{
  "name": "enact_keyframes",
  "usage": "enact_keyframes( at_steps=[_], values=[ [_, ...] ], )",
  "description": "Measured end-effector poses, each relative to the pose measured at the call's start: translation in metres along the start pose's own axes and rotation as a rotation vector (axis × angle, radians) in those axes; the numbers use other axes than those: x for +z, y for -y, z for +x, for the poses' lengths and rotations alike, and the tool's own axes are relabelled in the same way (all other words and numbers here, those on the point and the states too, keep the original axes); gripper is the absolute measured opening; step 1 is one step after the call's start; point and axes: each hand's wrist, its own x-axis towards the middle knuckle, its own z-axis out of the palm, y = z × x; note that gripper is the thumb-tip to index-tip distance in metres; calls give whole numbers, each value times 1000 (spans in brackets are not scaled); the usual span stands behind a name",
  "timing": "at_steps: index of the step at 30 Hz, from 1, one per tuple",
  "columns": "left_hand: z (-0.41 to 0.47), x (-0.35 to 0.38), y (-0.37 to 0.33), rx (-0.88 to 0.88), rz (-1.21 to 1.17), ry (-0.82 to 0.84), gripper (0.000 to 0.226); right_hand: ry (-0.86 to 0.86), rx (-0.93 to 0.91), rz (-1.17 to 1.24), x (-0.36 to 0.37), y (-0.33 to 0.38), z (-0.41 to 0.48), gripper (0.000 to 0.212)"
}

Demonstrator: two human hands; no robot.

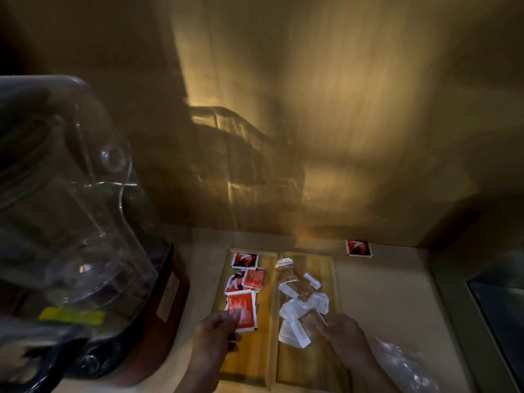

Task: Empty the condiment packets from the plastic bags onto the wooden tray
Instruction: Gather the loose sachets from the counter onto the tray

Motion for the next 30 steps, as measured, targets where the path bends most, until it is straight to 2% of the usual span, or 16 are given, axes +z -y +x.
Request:
enact_keyframes(
  at_steps=[3, 7, 9, 11, 12, 14, 17, 23, 26, 30],
  values=[
    [1, -5, 5, -14, 36, -16, 13, -21, -68, -271, 10, -13, -4, 26],
    [9, -3, 14, -16, 87, -18, 12, 24, -17, -300, 17, -18, -12, 27],
    [13, -1, 20, -25, 142, -5, 7, 34, -30, -327, 19, -19, -17, 28],
    [15, 1, 26, -30, 229, 4, 12, 35, -53, -343, 20, -20, -22, 29],
    [16, 1, 30, -12, 298, -1, 19, 33, -55, -344, 19, -21, -24, 29],
    [18, -1, 40, 74, 597, -77, 30, 16, -57, -349, 18, -26, -26, 29],
    [10, 0, 47, 284, 910, -180, 38, 7, -51, -357, 16, -33, -28, 30],
    [-2, 14, 78, 612, 1220, 24, 64, -19, -59, -316, 13, -33, -32, 32],
    [-3, 19, 89, 632, 1290, 245, 69, -8, -71, -284, 10, -31, -34, 30],
    [6, 25, 100, 579, 1362, 318, 69, 4, -100, -252, 0, -29, -31, 27]
  ],
)
